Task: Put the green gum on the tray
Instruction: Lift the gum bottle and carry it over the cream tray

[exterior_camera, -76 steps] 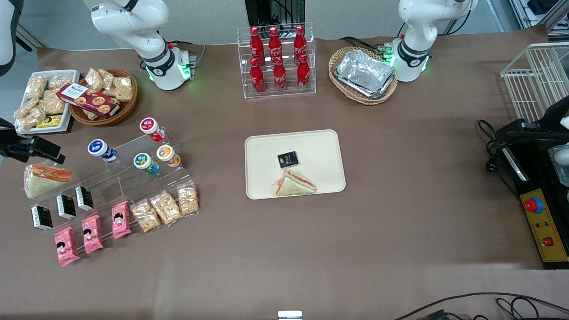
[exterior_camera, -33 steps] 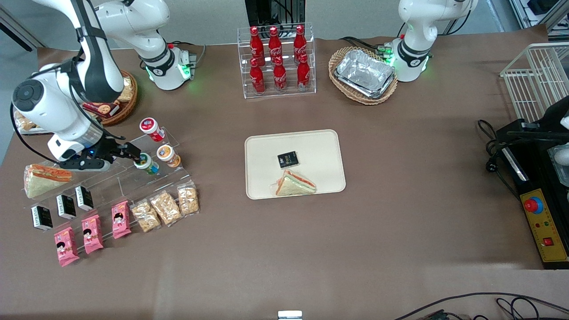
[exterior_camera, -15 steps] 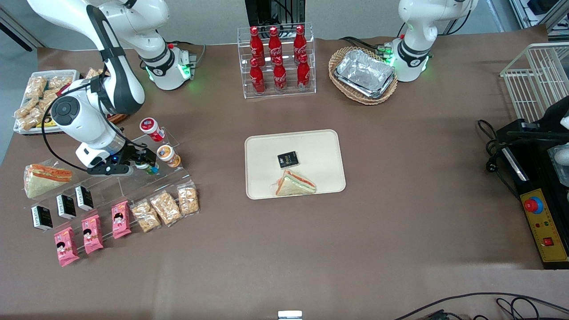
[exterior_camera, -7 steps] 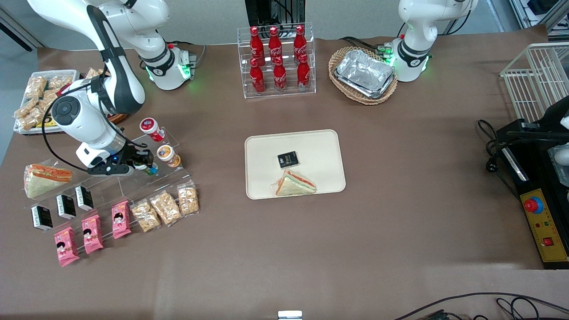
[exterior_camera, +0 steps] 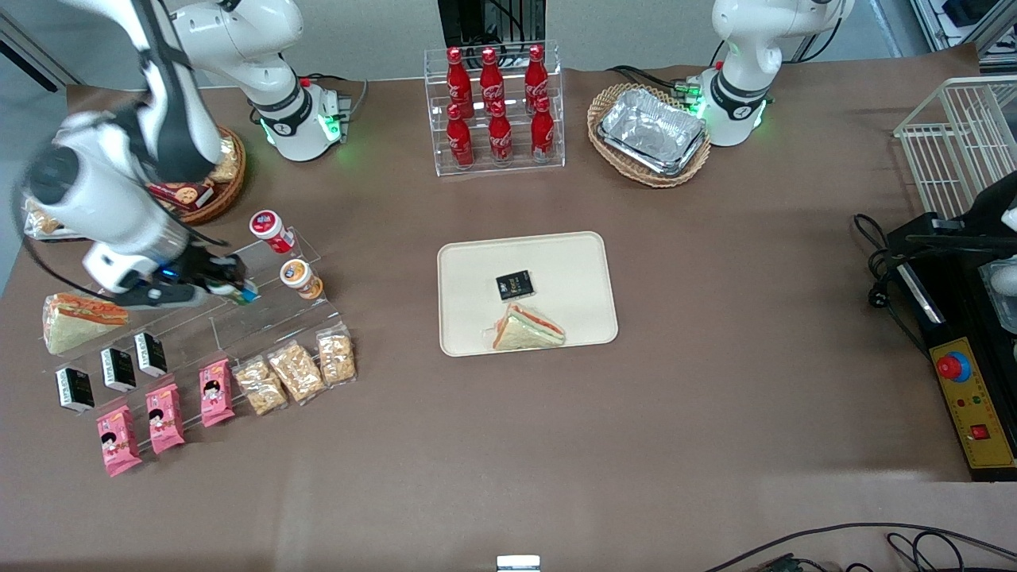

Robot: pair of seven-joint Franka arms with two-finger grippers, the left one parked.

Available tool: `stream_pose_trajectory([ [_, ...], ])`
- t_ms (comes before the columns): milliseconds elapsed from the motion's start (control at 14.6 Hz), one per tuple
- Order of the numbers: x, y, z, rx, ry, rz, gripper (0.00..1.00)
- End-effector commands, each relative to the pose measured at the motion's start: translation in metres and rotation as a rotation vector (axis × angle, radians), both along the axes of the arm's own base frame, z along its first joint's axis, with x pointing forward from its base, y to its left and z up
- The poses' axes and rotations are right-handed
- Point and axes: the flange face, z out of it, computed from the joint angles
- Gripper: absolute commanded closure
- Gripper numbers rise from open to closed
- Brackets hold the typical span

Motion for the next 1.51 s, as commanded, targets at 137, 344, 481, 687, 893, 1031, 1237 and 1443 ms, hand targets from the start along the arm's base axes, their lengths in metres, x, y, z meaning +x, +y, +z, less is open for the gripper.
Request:
stream_pose_trajectory([
  [137, 0.013, 0.006, 0.149, 0.002, 0.047, 0.000, 1.00],
  [344, 0.003, 0.084, 0.178, 0.009, 0.050, -0.075, 1.00],
  [481, -0.007, 0.143, 0.172, -0.002, 0.061, -0.148, 1.00],
  [687, -0.015, 0.232, 0.139, 0.031, 0.104, -0.250, 1.00],
  [893, -0.024, 0.308, 0.083, 0.023, 0.099, -0.288, 1.00],
  [1031, -0.038, 0.338, 0.039, 0.034, 0.077, -0.294, 1.00],
  [1237, -0.064, 0.357, -0.027, 0.058, 0.041, -0.273, 1.00],
  [1443, -0.091, 0.365, -0.081, 0.070, 0.021, -0.265, 1.00],
])
